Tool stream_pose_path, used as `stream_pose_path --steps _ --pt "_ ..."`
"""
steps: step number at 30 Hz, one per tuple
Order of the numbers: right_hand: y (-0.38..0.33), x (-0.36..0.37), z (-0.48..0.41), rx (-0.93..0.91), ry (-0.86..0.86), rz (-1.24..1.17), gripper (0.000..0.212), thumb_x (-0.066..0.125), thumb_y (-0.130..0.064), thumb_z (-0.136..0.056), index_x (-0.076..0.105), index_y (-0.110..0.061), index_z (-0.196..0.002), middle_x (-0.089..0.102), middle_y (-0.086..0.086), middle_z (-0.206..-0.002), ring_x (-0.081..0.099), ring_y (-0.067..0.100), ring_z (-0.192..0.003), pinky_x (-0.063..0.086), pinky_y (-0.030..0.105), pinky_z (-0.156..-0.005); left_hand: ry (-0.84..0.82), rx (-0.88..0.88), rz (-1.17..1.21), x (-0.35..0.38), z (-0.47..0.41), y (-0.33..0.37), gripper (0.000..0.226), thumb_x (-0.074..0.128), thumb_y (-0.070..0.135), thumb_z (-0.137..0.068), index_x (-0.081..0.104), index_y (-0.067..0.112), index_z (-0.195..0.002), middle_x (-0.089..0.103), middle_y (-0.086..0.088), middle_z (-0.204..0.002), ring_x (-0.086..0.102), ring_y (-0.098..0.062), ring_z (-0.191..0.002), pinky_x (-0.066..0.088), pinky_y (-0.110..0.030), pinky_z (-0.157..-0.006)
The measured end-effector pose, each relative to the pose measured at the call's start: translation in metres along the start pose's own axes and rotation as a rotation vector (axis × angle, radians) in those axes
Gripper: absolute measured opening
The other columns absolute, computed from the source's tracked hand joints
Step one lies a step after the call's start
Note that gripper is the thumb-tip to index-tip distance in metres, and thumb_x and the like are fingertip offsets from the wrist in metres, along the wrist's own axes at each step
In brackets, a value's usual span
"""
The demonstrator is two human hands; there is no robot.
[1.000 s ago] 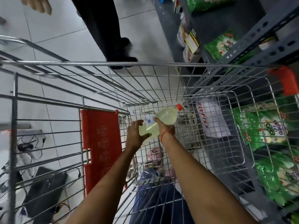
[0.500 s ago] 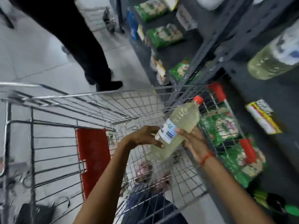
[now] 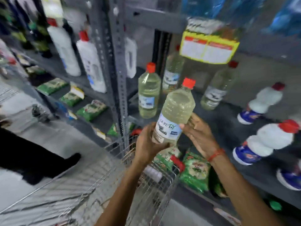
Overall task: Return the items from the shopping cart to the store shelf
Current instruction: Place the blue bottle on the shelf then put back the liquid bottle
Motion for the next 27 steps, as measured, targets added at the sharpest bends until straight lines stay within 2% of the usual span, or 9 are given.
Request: stream_pose_path --steps 4,6,11,17,21,25,27 --pt "0.000 -0.048 -0.011 -0.072 0.080 -0.008 0.048 0.063 0.007 -0.080 0.062 -0.025 -0.116 0.071 -0.009 -0.117 0.064 0.008 -0.111 0.053 0.018 -0.085 -0.030 0.063 -0.110 0.050 -0.026 0.021 0.078 0.090 0.025 -0.049 0.056 0.020 -0.119 0.060 -0.005 -0.114 0.057 -0.018 -0.100 0.045 -0.028 -0.082" --pt "0.001 -0.064 -0.017 -0.085 0.094 0.002 0.052 0.060 0.011 -0.079 0.064 -0.027 -0.114 0.071 -0.010 -0.117 0.063 0.008 -0.112 0.053 0.018 -0.087 -0.050 0.069 -0.166 0.070 -0.037 0.027 0.072 0.089 0.025 -0.050 0.058 0.014 -0.115 0.060 -0.008 -0.109 0.056 -0.024 -0.101 0.044 -0.027 -0.079" --pt "0.007 -0.092 -0.028 -0.071 0.155 0.060 0.055 0.062 0.008 -0.074 0.062 -0.026 -0.117 0.071 -0.010 -0.116 0.064 0.007 -0.110 0.052 0.018 -0.087 -0.017 0.000 -0.150 0.107 -0.054 0.023 0.073 0.088 0.020 -0.051 0.056 0.011 -0.117 0.059 -0.009 -0.115 0.060 -0.027 -0.104 0.050 -0.038 -0.087" --pt "0.005 -0.110 -0.034 -0.059 0.195 0.093 0.059 0.062 0.004 -0.069 0.058 -0.024 -0.122 0.070 -0.008 -0.118 0.062 0.009 -0.114 0.051 0.018 -0.088 0.034 -0.028 -0.130 0.135 -0.059 0.021 0.081 0.090 0.024 -0.049 0.053 0.014 -0.121 0.057 -0.006 -0.118 0.060 -0.023 -0.105 0.046 -0.032 -0.084" --pt "0.006 -0.116 -0.029 -0.037 0.209 0.099 0.058 0.061 0.001 -0.068 0.058 -0.022 -0.121 0.071 -0.008 -0.115 0.063 0.009 -0.112 0.052 0.019 -0.087 0.028 -0.006 -0.162 0.144 -0.058 0.021 0.083 0.090 0.024 -0.050 0.050 0.011 -0.123 0.055 -0.007 -0.122 0.057 -0.023 -0.109 0.047 -0.033 -0.085" --pt "0.011 -0.117 -0.021 -0.033 0.214 0.103 0.064 0.059 0.001 -0.072 0.047 -0.010 -0.134 0.062 0.003 -0.127 0.058 0.014 -0.119 0.050 0.026 -0.095 0.002 0.042 -0.163 0.146 -0.058 0.021 0.088 0.089 0.022 -0.051 0.045 0.005 -0.124 0.050 -0.012 -0.122 0.053 -0.028 -0.113 0.047 -0.041 -0.090" --pt "0.014 -0.114 -0.018 -0.022 0.210 0.148 0.062 0.059 -0.002 -0.074 0.046 -0.011 -0.134 0.058 0.009 -0.131 0.056 0.018 -0.122 0.049 0.031 -0.099 -0.065 0.046 -0.141 0.144 -0.060 0.017 0.091 0.090 0.023 -0.049 0.042 0.006 -0.125 0.047 -0.012 -0.124 0.050 -0.028 -0.115 0.047 -0.045 -0.093"
Point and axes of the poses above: each hand's wrist, its own z-axis away from the middle knuckle, its own x-axis out of the palm, y = z × x, the point moved 5 cm from there along -z, towards the middle knuckle
